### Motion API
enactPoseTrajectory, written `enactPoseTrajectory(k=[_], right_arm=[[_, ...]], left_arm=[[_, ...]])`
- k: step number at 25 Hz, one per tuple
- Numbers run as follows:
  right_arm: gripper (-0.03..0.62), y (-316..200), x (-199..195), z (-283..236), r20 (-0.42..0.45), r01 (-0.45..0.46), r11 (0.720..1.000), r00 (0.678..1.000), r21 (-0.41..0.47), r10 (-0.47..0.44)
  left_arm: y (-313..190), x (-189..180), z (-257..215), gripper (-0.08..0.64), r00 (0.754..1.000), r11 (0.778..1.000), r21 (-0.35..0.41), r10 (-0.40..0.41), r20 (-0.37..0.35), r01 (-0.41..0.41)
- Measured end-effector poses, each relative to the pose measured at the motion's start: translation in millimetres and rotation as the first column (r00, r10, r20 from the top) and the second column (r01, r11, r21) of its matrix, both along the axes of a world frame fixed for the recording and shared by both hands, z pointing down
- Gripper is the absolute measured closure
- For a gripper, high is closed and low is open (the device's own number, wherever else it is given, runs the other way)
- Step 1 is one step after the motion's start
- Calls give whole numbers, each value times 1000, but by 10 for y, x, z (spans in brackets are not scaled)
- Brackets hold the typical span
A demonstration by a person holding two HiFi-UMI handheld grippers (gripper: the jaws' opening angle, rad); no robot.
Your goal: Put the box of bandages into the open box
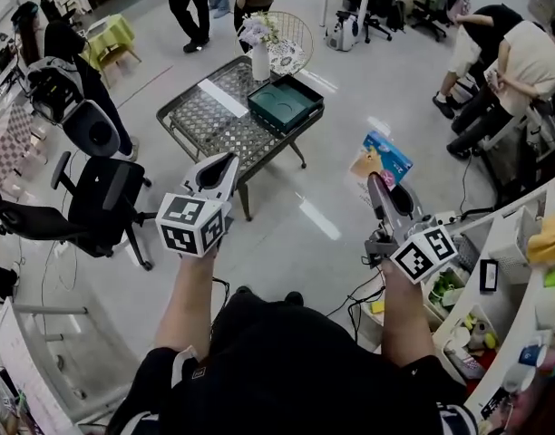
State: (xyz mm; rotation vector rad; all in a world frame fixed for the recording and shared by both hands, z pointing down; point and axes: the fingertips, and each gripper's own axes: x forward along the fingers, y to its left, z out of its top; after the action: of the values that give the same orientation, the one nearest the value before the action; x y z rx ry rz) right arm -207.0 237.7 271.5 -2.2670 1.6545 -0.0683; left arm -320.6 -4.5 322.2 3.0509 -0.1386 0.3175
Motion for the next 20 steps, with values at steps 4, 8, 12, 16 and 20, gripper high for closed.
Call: enactPoseTrajectory(k=[4, 8, 12, 16, 20], right_arm=[[506, 205, 56, 122, 42, -19, 1000, 999, 10, 18], [505, 341, 158, 253, 80, -59, 998, 995, -3, 59], [505, 484, 352, 391, 111, -112, 993, 987, -30, 114], [505, 396, 557, 481, 119, -119, 990, 985, -79, 128], [505, 140, 894, 595, 127, -115, 986, 983, -119, 130]], left_arm=[[229, 59, 92, 529, 999, 999, 13, 32, 25, -32], [211, 167, 189, 529, 998, 999, 6, 36, 52, -36], [172, 345, 312, 529, 997, 999, -13, 43, 67, -42], [33, 653, 433, 529, 997, 998, -45, 51, 66, -48], [-174, 1084, 588, 529, 995, 995, -74, 69, 67, -64]])
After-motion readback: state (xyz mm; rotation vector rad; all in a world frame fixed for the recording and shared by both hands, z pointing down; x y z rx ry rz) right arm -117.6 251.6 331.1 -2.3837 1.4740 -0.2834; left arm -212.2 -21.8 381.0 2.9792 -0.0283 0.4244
